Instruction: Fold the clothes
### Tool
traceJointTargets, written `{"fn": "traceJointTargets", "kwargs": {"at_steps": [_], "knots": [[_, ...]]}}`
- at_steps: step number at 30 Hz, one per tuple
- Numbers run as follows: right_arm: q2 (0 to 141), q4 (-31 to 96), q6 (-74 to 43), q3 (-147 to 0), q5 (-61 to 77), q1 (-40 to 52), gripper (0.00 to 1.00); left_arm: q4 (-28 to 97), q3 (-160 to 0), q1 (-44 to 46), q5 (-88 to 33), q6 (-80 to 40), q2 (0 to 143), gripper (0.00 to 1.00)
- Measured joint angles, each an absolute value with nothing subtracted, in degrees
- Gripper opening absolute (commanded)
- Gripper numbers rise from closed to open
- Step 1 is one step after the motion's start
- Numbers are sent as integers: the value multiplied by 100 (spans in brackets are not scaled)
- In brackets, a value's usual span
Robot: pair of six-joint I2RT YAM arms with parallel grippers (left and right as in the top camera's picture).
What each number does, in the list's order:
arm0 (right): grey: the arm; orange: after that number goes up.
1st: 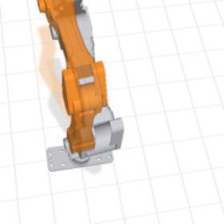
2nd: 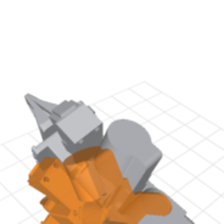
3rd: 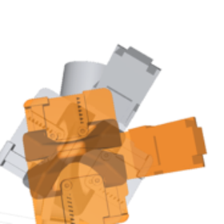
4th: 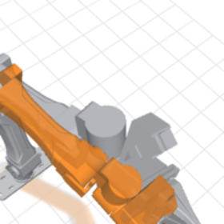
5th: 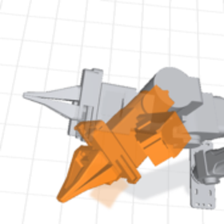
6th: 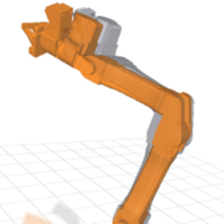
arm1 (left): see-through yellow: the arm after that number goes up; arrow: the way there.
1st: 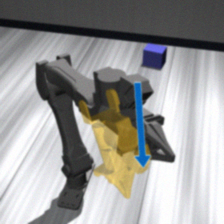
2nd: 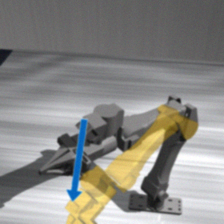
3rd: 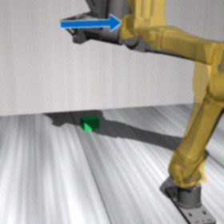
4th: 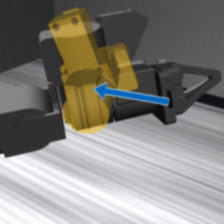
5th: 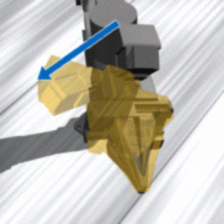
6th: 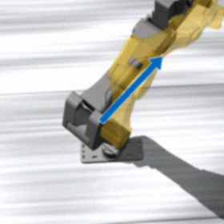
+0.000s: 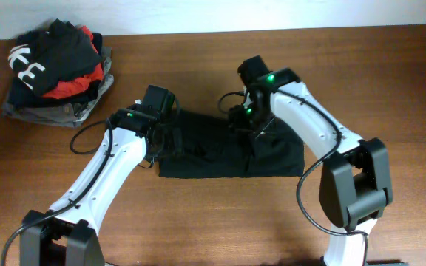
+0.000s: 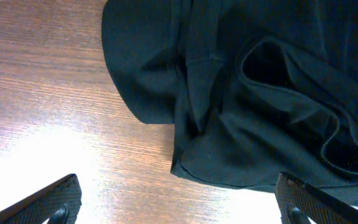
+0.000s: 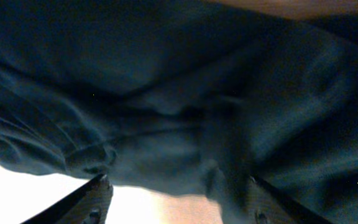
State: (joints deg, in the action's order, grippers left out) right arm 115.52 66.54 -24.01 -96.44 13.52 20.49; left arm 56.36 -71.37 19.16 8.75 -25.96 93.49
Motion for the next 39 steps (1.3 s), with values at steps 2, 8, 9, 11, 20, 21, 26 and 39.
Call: {"fn": "traceJointTargets", "kwargs": {"at_steps": [2,8,9,11,20,21,26,39], "knots": [[11552,7061,-2314,-9974,1315,1894,70,5638,-7137,1916,878,-2596,9349,99],[11544,7832,-1706,-11059,1391,1437,69,5627,-7137,1916,875,-2596,9349,99],[11537,7909,-1601,-11187,1439,1398,63,5618,-7137,1916,875,-2596,9349,99],[11515,8025,-1431,-11319,1468,1372,52,5618,-7137,1916,875,-2596,9349,99],[11502,9054,-1273,-11203,1068,1441,49,5636,-7137,1916,878,-2596,9349,99],[11502,9126,-1247,-11166,980,1492,49,5634,-7137,1916,878,-2596,9349,99],[11502,9096,-1175,-10989,368,2069,50,5631,-7137,1916,878,-2596,9349,99],[11502,7546,-1754,-9170,-1057,3236,51,5640,-7137,1916,875,-2593,9349,99]]}}
